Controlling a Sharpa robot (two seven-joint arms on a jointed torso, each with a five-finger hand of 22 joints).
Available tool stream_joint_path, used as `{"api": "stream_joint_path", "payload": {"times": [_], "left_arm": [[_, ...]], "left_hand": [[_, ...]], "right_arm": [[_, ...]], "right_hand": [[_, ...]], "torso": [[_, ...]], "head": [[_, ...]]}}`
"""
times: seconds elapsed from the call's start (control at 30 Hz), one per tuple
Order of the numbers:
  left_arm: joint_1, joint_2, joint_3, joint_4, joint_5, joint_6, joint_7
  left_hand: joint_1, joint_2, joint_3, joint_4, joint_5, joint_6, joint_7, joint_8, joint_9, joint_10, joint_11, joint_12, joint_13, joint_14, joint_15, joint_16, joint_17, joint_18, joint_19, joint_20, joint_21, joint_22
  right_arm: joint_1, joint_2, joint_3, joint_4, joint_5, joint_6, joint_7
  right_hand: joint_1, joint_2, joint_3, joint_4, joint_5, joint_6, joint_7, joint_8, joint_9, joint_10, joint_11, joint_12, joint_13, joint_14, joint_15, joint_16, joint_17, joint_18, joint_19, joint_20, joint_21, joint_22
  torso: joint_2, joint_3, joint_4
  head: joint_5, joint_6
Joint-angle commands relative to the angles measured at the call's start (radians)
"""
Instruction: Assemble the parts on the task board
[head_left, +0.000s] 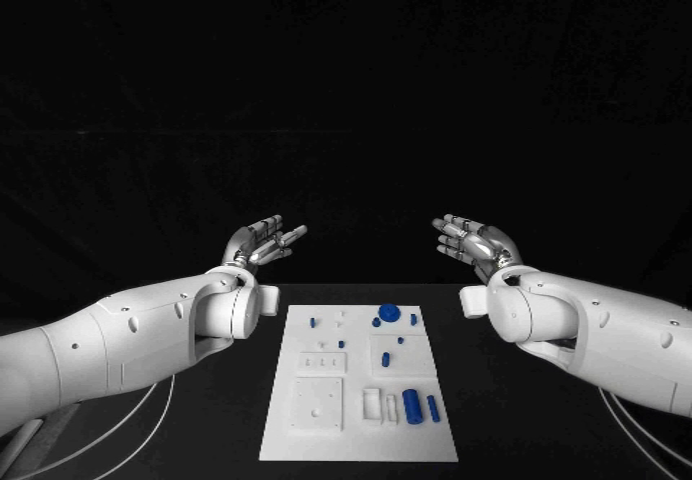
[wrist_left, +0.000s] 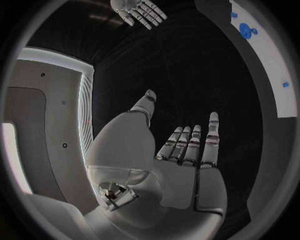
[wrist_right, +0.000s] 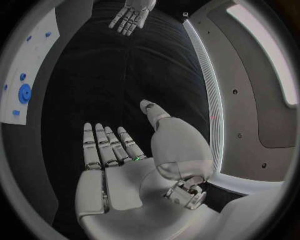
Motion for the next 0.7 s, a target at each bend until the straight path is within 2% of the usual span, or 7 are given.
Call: {"api": "stream_joint_path", "payload": {"times": [0.03, 0.33, 0.37, 0.53, 0.6, 0.67, 0.7], "left_arm": [[0.020, 0.014, -0.012, -0.035, -0.002, 0.124, -0.056], [0.032, 0.021, -0.021, -0.055, -0.002, 0.140, -0.064], [0.027, 0.022, -0.021, -0.064, -0.006, 0.164, -0.048], [0.021, 0.019, -0.021, -0.060, -0.007, 0.144, -0.020], [0.020, 0.016, -0.021, -0.055, -0.007, 0.136, -0.003], [0.019, 0.008, -0.021, -0.043, -0.008, 0.126, 0.019], [0.018, 0.005, -0.021, -0.037, -0.008, 0.124, 0.026]], "left_hand": [[0.062, -0.025, 0.003, 0.031, -0.005, 0.018, 0.000, 0.007, 0.003, 0.018, 0.002, 0.007, 0.002, 0.018, 0.004, 0.007, 0.002, 0.025, 0.026, 0.007, 0.004, 0.003], [0.101, -0.053, 0.000, 0.070, -0.006, 0.014, 0.001, 0.007, 0.003, 0.018, 0.001, 0.007, 0.003, 0.013, 0.004, 0.007, 0.002, 0.023, 0.022, 0.006, 0.004, 0.002], [0.101, -0.053, 0.000, 0.070, -0.006, 0.014, 0.001, 0.007, 0.003, 0.018, 0.001, 0.007, 0.003, 0.013, 0.004, 0.007, 0.002, 0.023, 0.022, 0.006, 0.004, 0.002], [0.109, -0.045, 0.001, 0.060, -0.006, 0.030, 0.006, 0.008, 0.004, 0.038, 0.005, 0.009, 0.004, 0.019, 0.003, 0.008, 0.002, 0.022, 0.020, 0.007, 0.003, 0.002], [0.111, -0.035, 0.000, 0.046, -0.005, 0.041, 0.008, 0.008, 0.004, 0.053, 0.006, 0.009, 0.004, 0.027, 0.001, 0.008, 0.003, 0.023, 0.025, 0.007, 0.005, 0.003], [0.100, -0.009, -0.009, 0.002, -0.004, 0.066, 0.011, 0.008, 0.005, 0.082, 0.010, 0.009, 0.005, 0.061, 0.001, 0.008, 0.004, 0.031, 0.065, 0.007, 0.011, 0.007], [0.095, 0.004, -0.011, -0.016, -0.004, 0.088, 0.015, 0.009, 0.006, 0.106, 0.014, 0.009, 0.006, 0.100, 0.003, 0.009, 0.005, 0.037, 0.101, 0.007, 0.019, 0.011]], "right_arm": [[0.018, 0.004, 0.000, -0.035, -0.100, 0.211, -0.149], [0.046, 0.007, -0.001, -0.083, -0.136, 0.297, -0.215], [0.046, 0.016, -0.001, -0.147, -0.278, 0.314, -0.176], [0.046, 0.026, 0.000, -0.156, -0.382, 0.289, -0.165], [0.046, 0.031, 0.000, -0.161, -0.425, 0.280, -0.159], [0.046, 0.041, 0.000, -0.168, -0.487, 0.269, -0.149], [0.046, 0.046, 0.000, -0.172, -0.522, 0.266, -0.145]], "right_hand": [[0.067, 0.003, 0.002, -0.023, 0.008, 0.037, 0.055, 0.008, 0.003, 0.042, 0.004, 0.008, 0.004, 0.047, 0.005, 0.006, 0.004, 0.016, 0.041, 0.001, 0.007, 0.004], [0.154, -0.036, -0.013, -0.035, -0.067, 0.193, 0.013, 0.015, 0.011, 0.204, -0.033, 0.015, 0.010, 0.196, -0.028, 0.012, 0.010, 0.044, 0.175, -0.004, 0.017, 0.011], [0.158, -0.037, -0.014, -0.035, -0.068, 0.203, 0.011, 0.015, 0.011, 0.212, -0.035, 0.015, 0.011, 0.203, -0.029, 0.012, 0.010, 0.044, 0.185, -0.006, 0.018, 0.012], [0.184, -0.046, -0.009, -0.046, -0.075, 0.311, 0.009, 0.020, 0.016, 0.335, -0.035, 0.020, 0.015, 0.328, -0.028, 0.018, 0.015, 0.029, 0.359, -0.037, 0.035, 0.022], [0.187, -0.050, -0.002, -0.048, -0.077, 0.381, 0.002, 0.023, 0.018, 0.416, -0.042, 0.022, 0.019, 0.408, -0.027, 0.019, 0.018, 0.028, 0.402, -0.048, 0.045, 0.024], [0.190, -0.049, 0.032, -0.057, -0.063, 0.557, -0.014, 0.035, 0.028, 0.582, -0.066, 0.028, 0.023, 0.556, -0.062, 0.034, 0.026, 0.035, 0.476, -0.078, 0.077, 0.031], [0.189, -0.054, 0.057, -0.064, -0.063, 0.575, -0.018, 0.031, 0.028, 0.602, -0.074, 0.028, 0.024, 0.597, -0.076, 0.029, 0.026, 0.031, 0.510, -0.095, 0.091, 0.032]], "torso": [[0.000, 0.0000, 0.0000], [0.000, 0.0000, 0.0000], [0.000, -0.0007, 0.0010], [0.001, -0.0018, -0.0004], [0.002, -0.0022, -0.0009], [0.004, -0.0021, -0.0010], [0.004, -0.0016, -0.0010]], "head": [[0.000, 0.000], [0.000, 0.000], [0.011, 0.014], [0.011, 0.013], [0.012, 0.015], [0.012, 0.016], [0.012, 0.016]]}}
